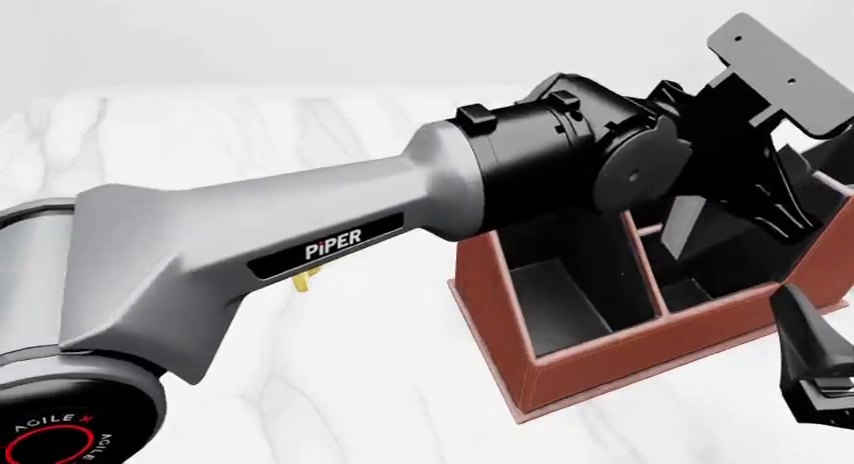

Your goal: Pick up the book and place it in the back compartment of the caddy.

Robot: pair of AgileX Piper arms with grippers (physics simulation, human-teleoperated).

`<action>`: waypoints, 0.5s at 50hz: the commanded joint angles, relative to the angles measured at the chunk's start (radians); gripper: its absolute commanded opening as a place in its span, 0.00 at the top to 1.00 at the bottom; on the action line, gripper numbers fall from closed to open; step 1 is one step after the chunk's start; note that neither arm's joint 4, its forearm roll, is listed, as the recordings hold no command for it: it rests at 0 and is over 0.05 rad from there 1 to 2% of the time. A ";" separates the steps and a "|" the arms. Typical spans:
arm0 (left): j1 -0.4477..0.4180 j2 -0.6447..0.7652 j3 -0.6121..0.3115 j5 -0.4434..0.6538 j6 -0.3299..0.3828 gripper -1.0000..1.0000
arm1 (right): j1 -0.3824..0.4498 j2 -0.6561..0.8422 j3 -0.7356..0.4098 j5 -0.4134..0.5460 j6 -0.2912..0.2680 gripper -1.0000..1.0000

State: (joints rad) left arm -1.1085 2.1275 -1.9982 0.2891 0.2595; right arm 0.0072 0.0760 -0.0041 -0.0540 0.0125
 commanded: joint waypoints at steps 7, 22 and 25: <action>0.000 0.033 0.029 -0.067 0.001 1.00 | 0.000 0.008 -0.002 -0.005 0.003 0.00; 0.002 0.070 0.016 -0.072 -0.008 1.00 | -0.001 0.018 -0.002 -0.014 0.006 0.00; -0.002 0.074 0.028 -0.080 -0.008 1.00 | -0.001 0.024 -0.001 -0.020 0.006 0.00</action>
State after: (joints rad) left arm -1.1077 2.1896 -1.9667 0.2258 0.2418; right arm 0.0068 0.0908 -0.0059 -0.0655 0.0170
